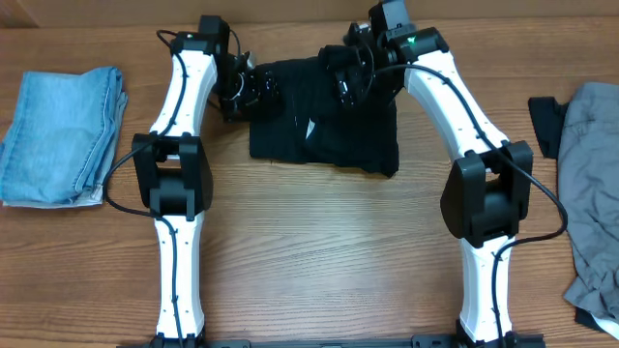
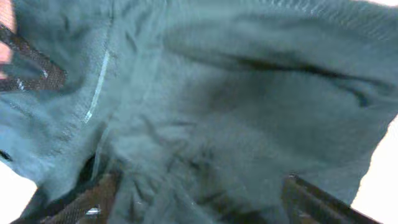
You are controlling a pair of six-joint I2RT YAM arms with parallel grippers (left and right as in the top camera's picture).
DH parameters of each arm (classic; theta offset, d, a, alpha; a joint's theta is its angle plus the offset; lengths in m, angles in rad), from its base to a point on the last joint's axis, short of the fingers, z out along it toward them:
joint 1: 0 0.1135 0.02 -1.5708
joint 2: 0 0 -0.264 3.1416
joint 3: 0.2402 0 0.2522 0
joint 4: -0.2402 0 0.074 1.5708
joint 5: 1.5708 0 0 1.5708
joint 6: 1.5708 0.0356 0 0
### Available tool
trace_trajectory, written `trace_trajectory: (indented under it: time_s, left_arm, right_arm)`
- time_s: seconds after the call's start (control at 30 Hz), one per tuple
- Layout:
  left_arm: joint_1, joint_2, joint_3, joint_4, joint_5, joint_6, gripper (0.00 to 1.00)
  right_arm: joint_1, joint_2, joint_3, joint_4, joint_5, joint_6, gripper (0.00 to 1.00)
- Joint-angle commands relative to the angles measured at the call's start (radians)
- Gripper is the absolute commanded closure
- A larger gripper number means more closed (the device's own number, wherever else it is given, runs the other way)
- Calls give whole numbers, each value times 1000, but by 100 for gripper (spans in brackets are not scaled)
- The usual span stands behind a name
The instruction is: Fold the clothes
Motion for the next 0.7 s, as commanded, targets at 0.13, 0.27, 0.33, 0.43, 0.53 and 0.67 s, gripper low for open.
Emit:
trace_trajectory:
  time_s: [0.13,0.27,0.33,0.43,0.53,0.67]
  left_arm:
    - [-38,6,-35,2,11,-3,83]
    - [-16,6,-34,-14,11,5,96]
    - [5,5,-32,-29,11,9,96]
    - [25,5,-24,-48,11,12,96]
    - [30,5,5,-74,11,20,96]
    - [29,5,124,-133,-36,31,96]
  right_arm:
    - [3,12,-13,-3,5,-34,46]
    - [3,13,-14,-24,4,-61,54]
    - [14,16,-21,-31,3,-95,55]
    - [37,25,-44,-16,4,-106,56]
    - [53,42,-83,2,4,-114,56]
    - [58,84,-87,-24,5,-137,57]
